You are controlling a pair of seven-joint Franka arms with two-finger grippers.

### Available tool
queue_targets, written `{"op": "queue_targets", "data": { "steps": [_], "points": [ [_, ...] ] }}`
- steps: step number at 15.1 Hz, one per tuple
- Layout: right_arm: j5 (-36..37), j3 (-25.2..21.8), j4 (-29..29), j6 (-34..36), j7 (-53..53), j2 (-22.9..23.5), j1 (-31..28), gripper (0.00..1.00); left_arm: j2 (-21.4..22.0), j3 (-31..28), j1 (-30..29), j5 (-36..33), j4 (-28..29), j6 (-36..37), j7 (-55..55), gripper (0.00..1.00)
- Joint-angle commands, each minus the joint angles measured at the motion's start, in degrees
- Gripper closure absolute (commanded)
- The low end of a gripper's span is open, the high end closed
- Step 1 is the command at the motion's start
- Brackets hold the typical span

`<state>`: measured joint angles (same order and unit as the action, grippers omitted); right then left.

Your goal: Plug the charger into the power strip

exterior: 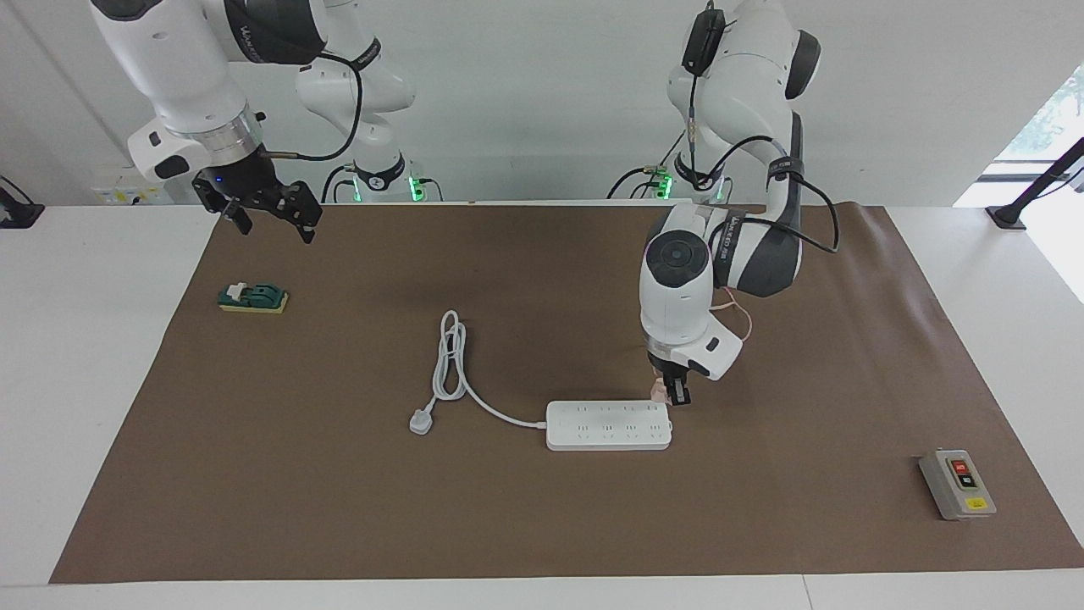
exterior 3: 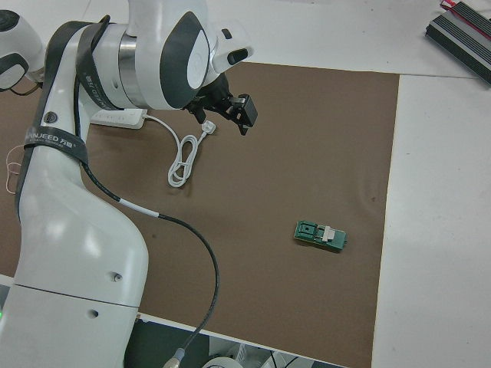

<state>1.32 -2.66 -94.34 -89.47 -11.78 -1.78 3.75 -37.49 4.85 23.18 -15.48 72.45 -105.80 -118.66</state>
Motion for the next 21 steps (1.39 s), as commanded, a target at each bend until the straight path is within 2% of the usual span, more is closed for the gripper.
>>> {"op": "queue_targets", "data": {
  "steps": [1,9,21],
  "points": [
    [0.0,0.5,0.1,1.1,1.0,-0.6,-0.9,0.0,-1.6,-1.3,1.3,-1.2,-2.8,0.4,-1.1,1.0],
    [0.0,0.5,0.1,1.1,1.0,-0.6,-0.9,0.0,-1.0,-1.2,1.3,-1.3,-2.3,1.2,0.2,1.0],
    [0.0,0.4,0.1,1.1,1.0,-0.5,-0.9,0.0,-0.8,-1.2,2.0,-1.4,0.3,-1.5,0.2,1.0]
  ]
}}
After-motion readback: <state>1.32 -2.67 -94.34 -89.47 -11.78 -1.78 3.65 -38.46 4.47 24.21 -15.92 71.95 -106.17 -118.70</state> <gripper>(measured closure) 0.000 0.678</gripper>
